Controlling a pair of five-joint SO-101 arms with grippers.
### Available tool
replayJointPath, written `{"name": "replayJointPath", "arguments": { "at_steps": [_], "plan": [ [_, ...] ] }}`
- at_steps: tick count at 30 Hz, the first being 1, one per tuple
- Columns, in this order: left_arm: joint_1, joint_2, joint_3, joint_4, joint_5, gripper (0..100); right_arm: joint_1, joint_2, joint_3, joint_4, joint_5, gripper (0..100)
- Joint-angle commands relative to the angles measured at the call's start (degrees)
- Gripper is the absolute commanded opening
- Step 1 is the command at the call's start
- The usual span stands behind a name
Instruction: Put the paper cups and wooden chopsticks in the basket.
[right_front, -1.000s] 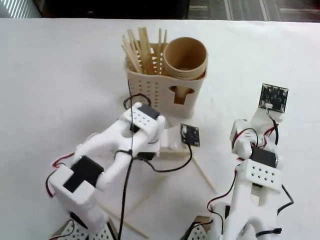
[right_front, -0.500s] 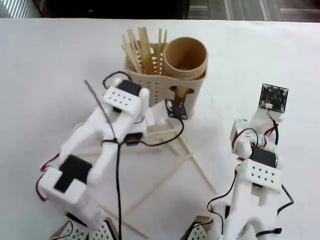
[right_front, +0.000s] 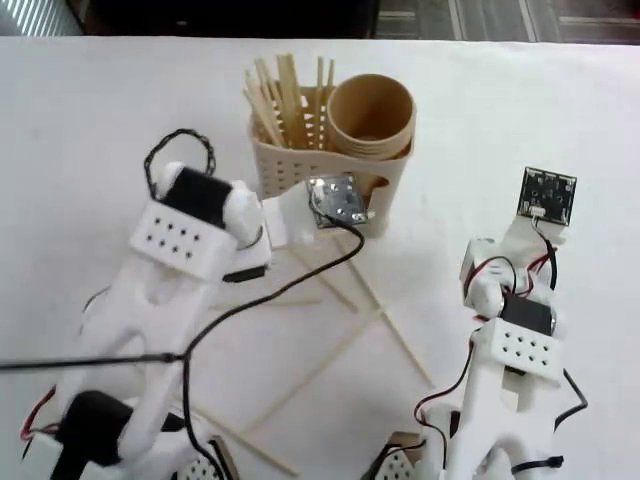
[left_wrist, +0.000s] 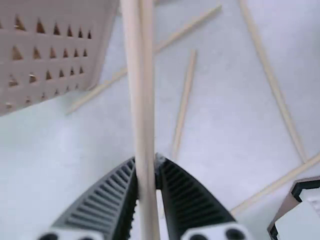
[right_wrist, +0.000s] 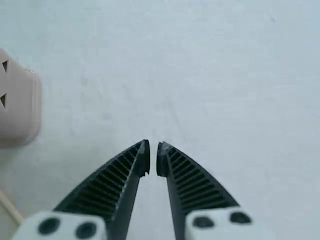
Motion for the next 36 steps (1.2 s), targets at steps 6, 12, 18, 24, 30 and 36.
{"name": "replayJointPath", "arguments": {
  "at_steps": [6,12,18,24,30,36],
  "plan": [
    [-0.48,-8.31,-12.04,-0.79,9.05,2,0.57,-1.36,-1.49,-0.84,0.09,4.2],
    [-0.48,-2.33,-26.02,-4.04,15.82,2,0.57,-1.36,-1.49,-0.84,0.09,4.2],
    [-0.48,9.27,-41.14,-7.38,21.54,2,0.48,-1.36,-1.49,-0.84,0.09,4.2],
    [-0.40,21.32,-61.36,-8.79,28.04,2,0.31,-1.36,-1.49,-0.84,0.09,4.2],
    [-0.40,33.27,-80.70,-8.88,33.93,2,0.22,-1.36,-1.49,-0.84,0.09,4.2],
    [-0.92,43.74,-94.42,-10.46,37.89,2,0.22,-1.36,-1.49,-0.84,0.09,4.2]
  ]
}}
